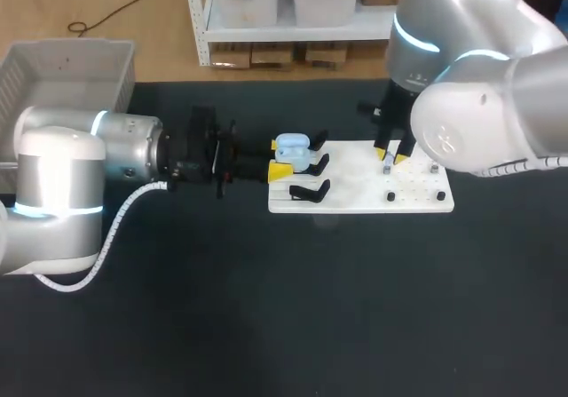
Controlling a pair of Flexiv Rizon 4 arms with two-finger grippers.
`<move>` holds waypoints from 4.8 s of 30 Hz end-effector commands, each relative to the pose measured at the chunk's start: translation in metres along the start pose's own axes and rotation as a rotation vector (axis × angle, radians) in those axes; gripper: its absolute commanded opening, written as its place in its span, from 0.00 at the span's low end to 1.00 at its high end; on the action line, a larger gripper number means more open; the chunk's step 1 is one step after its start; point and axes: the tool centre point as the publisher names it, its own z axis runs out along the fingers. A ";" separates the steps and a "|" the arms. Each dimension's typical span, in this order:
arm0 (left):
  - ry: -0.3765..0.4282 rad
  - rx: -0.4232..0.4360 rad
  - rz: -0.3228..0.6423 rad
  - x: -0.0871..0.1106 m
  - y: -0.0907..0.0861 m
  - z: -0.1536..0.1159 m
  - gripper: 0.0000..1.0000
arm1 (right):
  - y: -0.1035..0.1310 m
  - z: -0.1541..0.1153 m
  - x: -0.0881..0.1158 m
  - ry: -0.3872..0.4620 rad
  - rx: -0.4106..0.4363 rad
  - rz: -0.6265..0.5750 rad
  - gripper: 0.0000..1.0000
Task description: Pick up each earbud case from the left stands, insert the matching earbuds, close the lid, and place the case in the box.
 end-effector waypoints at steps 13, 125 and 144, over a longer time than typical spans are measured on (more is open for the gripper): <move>-0.001 -0.005 0.002 0.000 -0.002 0.000 0.00 | 0.024 -0.132 0.038 0.001 -0.131 -0.154 0.00; -0.001 -0.005 0.002 0.000 -0.002 0.000 0.00 | 0.138 -0.086 0.105 0.214 -0.058 -0.671 0.00; -0.001 -0.005 0.002 0.000 -0.002 0.000 0.00 | 0.143 -0.077 0.098 0.229 -0.040 -0.672 0.00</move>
